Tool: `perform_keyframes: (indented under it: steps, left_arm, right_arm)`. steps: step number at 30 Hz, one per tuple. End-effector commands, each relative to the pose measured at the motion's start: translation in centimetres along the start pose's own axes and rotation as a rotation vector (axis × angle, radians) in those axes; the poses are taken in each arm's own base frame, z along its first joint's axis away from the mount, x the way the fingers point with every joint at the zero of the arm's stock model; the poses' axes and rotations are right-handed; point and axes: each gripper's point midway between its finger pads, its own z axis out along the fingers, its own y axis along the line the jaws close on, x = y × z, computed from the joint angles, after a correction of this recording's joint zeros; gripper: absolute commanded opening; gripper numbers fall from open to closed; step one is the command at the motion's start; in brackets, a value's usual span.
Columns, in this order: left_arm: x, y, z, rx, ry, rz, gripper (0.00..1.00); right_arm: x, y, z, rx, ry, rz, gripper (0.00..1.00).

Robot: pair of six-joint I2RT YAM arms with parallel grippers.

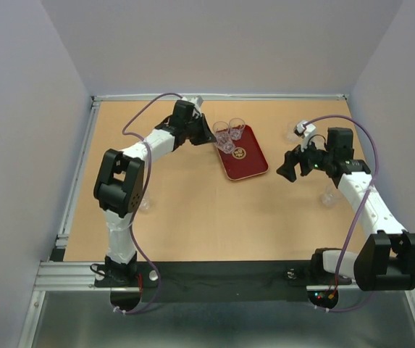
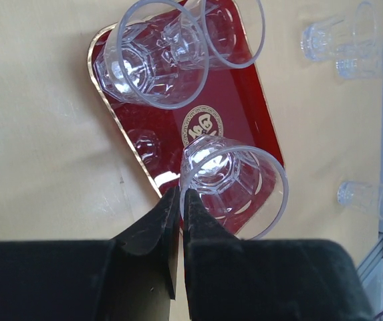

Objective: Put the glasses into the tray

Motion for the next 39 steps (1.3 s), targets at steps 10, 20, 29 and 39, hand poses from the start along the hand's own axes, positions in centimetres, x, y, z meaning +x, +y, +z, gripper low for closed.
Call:
perform_keyframes:
  steps: [10,20,29,39]
  left_arm:
    - [-2.6,-0.6,1.2,-0.094,-0.140,0.037,0.00]
    - [-2.7,-0.1,2.5,-0.152,-0.166,0.045,0.00]
    - [-2.8,0.2,2.7,-0.208,-0.170,0.067,0.29]
    - [-3.8,-3.5,0.3,-0.136,-0.191,0.117,0.51]
  right_arm:
    - [-0.4,-0.5,0.0,0.018,-0.018,-0.025,0.89]
    - [-0.2,-0.6,0.0,0.019,-0.014,-0.025,0.89]
    - [-0.2,-0.7,0.0,0.027,-0.011,-0.029,0.89]
    - [0.0,-1.0,-0.1,0.039,-0.006,-0.033,0.89]
